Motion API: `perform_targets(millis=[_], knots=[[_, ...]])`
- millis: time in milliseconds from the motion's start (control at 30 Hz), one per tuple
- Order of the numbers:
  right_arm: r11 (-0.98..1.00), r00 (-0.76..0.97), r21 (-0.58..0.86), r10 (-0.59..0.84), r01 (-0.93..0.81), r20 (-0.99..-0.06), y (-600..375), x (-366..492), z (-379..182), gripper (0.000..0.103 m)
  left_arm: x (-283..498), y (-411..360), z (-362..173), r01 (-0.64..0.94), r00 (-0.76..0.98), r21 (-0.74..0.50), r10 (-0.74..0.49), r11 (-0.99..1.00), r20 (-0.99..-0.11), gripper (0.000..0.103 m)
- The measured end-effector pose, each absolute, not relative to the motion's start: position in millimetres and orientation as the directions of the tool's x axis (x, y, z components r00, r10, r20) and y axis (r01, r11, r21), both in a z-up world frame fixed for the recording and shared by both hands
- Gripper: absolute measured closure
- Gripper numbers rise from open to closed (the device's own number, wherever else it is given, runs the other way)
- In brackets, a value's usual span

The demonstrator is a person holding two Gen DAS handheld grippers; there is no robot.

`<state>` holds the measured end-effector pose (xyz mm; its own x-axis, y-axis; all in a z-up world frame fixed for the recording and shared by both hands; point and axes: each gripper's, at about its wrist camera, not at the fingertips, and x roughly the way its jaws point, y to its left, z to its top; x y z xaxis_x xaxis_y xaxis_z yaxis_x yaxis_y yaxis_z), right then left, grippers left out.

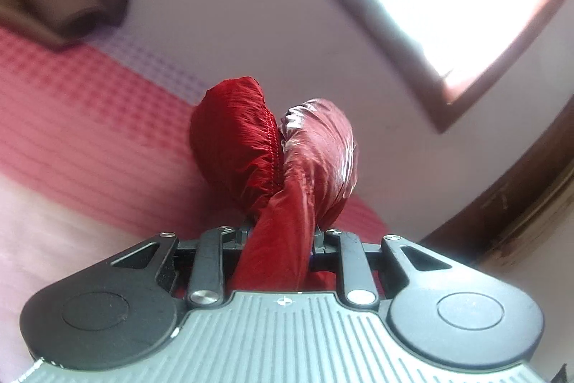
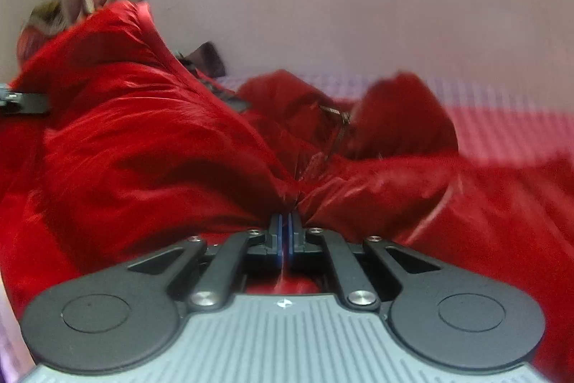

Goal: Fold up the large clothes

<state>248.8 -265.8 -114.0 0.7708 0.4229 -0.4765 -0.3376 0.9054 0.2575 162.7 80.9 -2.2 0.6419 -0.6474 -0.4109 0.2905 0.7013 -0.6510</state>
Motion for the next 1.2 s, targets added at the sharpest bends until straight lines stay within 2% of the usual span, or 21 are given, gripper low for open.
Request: perform_targets(millis=[100, 267, 433, 667, 700, 833, 867, 900, 933, 967, 1000, 1033, 1100, 1200], knots=[[0.869, 0.752, 0.394, 0.469, -0.299, -0.463, -281, 256, -121, 0.101, 154, 43, 16, 0.341, 0.646, -0.621, -0.656, 0.705, -0.390, 0.078], [0.800, 0.733, 0.541, 0.528, -0.260, -0.429, -301, 260, -129, 0.101, 137, -29, 29, 0.446, 0.613, -0.576, -0.703, 0.684, -0.360, 0.077], [0.678, 0.731, 0.704, 0.587, -0.211, -0.346, -343, 248, -128, 0.100, 128, -86, 24, 0.530, 0.576, -0.529, -0.739, 0.663, -0.349, 0.077], [0.632, 0.797, 0.746, 0.552, -0.209, -0.244, -430, 179, -122, 0.098, 113, -143, -5, 0.589, 0.549, -0.478, -0.756, 0.652, -0.356, 0.073], [0.616, 0.817, 0.764, 0.533, -0.193, -0.223, -449, 167, -122, 0.094, 110, -152, -10, 0.599, 0.549, -0.467, -0.758, 0.651, -0.353, 0.072], [0.540, 0.853, 0.826, 0.497, -0.161, -0.158, -503, 136, -113, 0.090, 99, -184, -29, 0.638, 0.556, -0.401, -0.754, 0.657, -0.349, 0.067], [0.525, 0.851, 0.835, 0.503, -0.163, -0.151, -511, 131, -108, 0.087, 96, -191, -33, 0.646, 0.559, -0.385, -0.752, 0.659, -0.349, 0.065], [0.522, 0.849, 0.837, 0.506, -0.164, -0.150, -516, 128, -103, 0.077, 91, -198, -37, 0.657, 0.561, -0.362, -0.750, 0.661, -0.350, 0.064], [0.531, 0.848, 0.831, 0.506, -0.165, -0.155, -518, 126, -97, 0.057, 91, -204, -40, 0.667, 0.564, -0.341, -0.748, 0.662, -0.349, 0.062], [0.548, 0.844, 0.820, 0.509, -0.167, -0.168, -518, 126, -89, 0.044, 86, -212, -44, 0.676, 0.570, -0.318, -0.746, 0.664, -0.346, 0.061], [0.563, 0.837, 0.808, 0.516, -0.171, -0.182, -517, 128, -81, 0.022, 82, -217, -48, 0.682, 0.574, -0.300, -0.743, 0.667, -0.345, 0.059], [0.574, 0.834, 0.801, 0.517, -0.170, -0.194, -518, 131, -75, 0.016, 78, -224, -51, 0.690, 0.578, -0.279, -0.740, 0.668, -0.344, 0.056], [0.595, 0.818, 0.787, 0.528, -0.166, -0.226, -510, 142, -60, 0.015, 70, -236, -55, 0.703, 0.590, -0.232, -0.733, 0.672, -0.338, 0.054], [0.642, 0.786, 0.750, 0.542, -0.161, -0.296, -500, 156, -40, 0.015, 60, -252, -62, 0.723, 0.606, -0.158, -0.727, 0.673, -0.324, 0.043]])
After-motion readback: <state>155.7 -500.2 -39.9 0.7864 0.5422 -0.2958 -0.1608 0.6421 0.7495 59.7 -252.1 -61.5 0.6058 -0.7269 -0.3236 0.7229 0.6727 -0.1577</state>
